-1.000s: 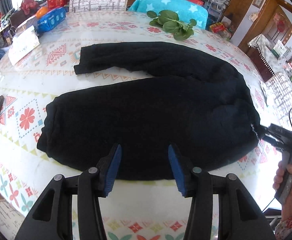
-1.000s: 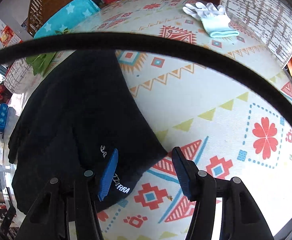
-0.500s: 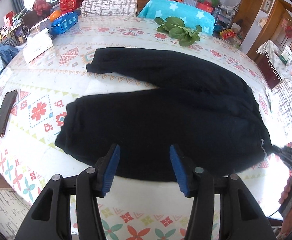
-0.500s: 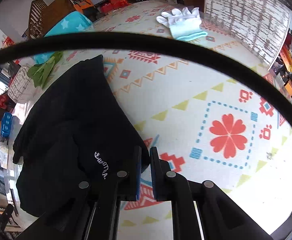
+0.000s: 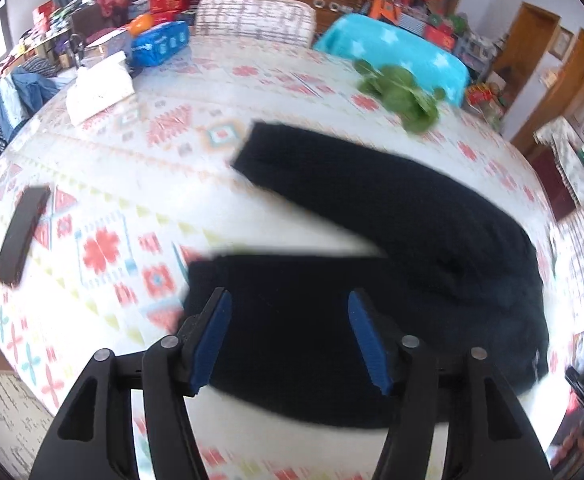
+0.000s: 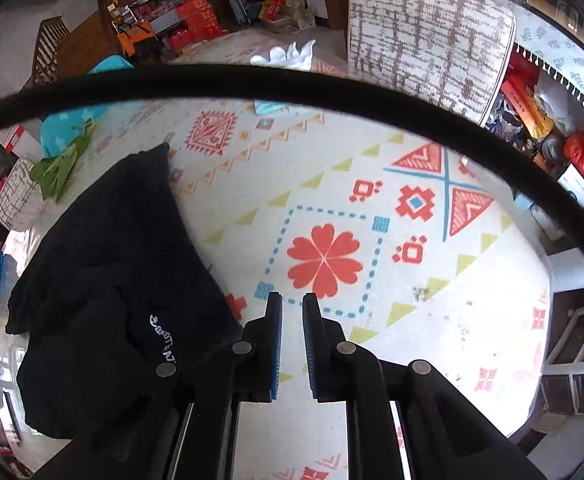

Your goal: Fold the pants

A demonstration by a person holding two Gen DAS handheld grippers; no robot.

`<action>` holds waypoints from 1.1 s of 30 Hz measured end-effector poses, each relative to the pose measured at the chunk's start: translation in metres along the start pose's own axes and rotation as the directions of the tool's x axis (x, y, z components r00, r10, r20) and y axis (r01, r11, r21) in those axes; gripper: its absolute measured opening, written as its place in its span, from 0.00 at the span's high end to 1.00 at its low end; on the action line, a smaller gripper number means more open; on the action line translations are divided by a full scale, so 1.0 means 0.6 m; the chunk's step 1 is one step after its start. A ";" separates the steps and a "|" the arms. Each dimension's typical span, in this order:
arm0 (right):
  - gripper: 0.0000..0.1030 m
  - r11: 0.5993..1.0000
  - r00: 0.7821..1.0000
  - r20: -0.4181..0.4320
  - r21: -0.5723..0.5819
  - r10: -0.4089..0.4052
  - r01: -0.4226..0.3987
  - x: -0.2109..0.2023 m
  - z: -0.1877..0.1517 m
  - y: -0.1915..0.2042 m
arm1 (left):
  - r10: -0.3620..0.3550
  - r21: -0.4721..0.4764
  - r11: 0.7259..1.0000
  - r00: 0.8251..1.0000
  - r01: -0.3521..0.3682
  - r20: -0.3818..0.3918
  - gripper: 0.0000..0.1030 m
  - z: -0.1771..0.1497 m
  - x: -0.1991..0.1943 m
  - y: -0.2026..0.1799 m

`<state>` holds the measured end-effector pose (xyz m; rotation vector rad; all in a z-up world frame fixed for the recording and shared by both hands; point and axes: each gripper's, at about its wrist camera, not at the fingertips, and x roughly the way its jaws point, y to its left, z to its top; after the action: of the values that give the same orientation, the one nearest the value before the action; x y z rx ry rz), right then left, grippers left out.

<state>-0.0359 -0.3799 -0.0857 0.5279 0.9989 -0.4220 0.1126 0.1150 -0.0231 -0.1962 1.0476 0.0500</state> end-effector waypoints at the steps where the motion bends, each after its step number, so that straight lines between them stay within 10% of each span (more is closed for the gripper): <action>1: 0.88 1.000 1.000 0.010 -0.010 0.002 -0.002 -0.005 0.010 0.011 | 0.001 -0.011 1.000 1.000 -0.001 0.009 0.41 0.023 0.006 0.011; 5: 0.75 0.995 0.998 0.026 -0.077 0.063 -0.061 -0.021 0.051 0.080 | 0.037 -0.021 0.999 0.999 -0.037 0.029 0.40 0.106 0.045 0.035; 7: 0.38 0.990 0.995 0.028 -0.113 0.091 -0.087 -0.017 0.074 0.128 | 0.053 -0.002 0.999 0.998 -0.053 0.020 0.39 0.148 0.078 0.036; 9: 0.27 0.984 0.991 0.020 -0.122 0.134 -0.131 -0.007 0.100 0.170 | 0.053 0.013 0.999 0.999 -0.053 0.006 0.39 0.183 0.113 0.036; 20: 0.27 0.931 0.991 -0.084 -0.342 0.101 -0.124 0.147 0.249 0.376 | 0.009 0.090 0.996 0.995 0.000 -0.100 0.39 0.297 0.260 0.041; 33: 0.27 0.890 0.980 -0.197 -0.448 -0.007 -0.084 0.304 0.286 0.458 | -0.084 0.141 0.983 0.972 0.117 -0.219 0.39 0.319 0.354 0.053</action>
<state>0.3212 -0.2800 -0.1091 0.1630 1.2290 -0.0895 0.3780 0.1705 -0.1183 -0.1167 1.2479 -0.1462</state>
